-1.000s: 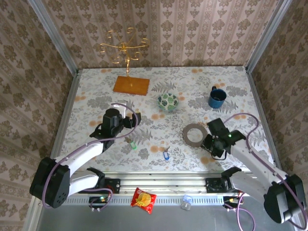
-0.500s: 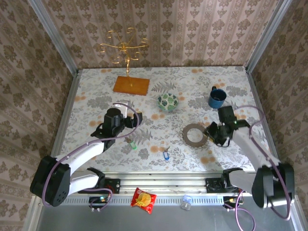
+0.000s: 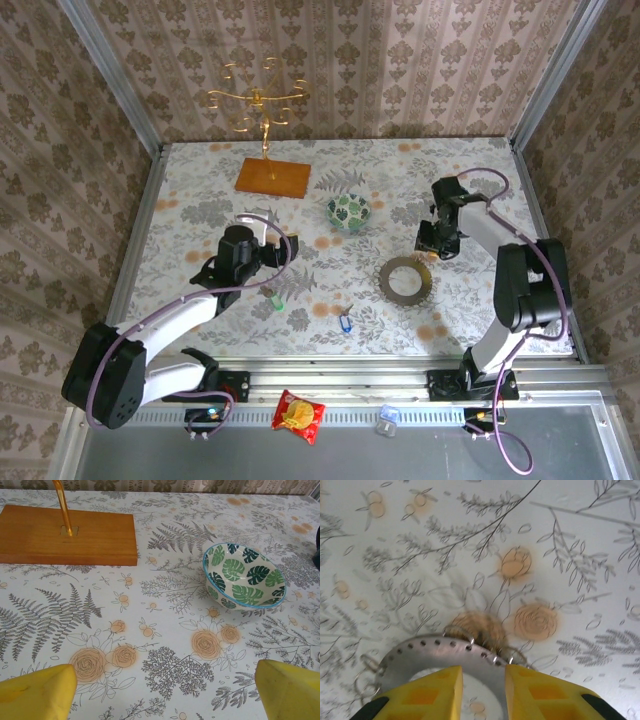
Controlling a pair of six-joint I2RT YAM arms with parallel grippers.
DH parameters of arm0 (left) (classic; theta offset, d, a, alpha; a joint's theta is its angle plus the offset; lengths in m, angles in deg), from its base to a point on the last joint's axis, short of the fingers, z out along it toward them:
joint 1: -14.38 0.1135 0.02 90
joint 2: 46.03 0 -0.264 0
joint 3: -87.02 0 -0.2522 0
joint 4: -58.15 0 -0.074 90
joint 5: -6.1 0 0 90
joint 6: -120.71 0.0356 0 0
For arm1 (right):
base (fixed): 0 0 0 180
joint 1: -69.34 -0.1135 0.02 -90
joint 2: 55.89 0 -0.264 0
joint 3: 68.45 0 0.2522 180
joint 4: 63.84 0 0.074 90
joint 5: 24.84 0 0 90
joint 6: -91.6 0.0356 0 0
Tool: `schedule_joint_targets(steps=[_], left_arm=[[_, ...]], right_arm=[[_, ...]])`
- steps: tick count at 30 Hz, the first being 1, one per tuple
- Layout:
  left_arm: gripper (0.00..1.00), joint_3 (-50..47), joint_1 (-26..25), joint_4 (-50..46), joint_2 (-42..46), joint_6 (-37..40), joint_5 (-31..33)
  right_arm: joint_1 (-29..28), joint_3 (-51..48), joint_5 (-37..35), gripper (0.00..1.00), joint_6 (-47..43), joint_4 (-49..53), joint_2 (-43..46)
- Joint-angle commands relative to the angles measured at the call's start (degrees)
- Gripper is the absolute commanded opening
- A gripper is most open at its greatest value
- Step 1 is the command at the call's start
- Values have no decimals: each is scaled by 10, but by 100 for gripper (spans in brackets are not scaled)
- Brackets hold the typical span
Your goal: Put the keys on the keyring
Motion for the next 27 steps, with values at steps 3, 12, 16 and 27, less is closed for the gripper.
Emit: schedule_joint_targets(steps=[3,12,16,27], left_arm=[[92,19,-6,-1,2,9,8],[93,23,-7,0,-2,11,10],[92,22,-7,-1,-4,8,11],[92,31,-8,-12,-9,7,12]], right_arm=[[6,37,-40,29,-39,31,-43],[6,49,3,26,-48,33,-78],[6,50,18,25,-53,32,-86],[4,53,40,17,-64,34,-98]])
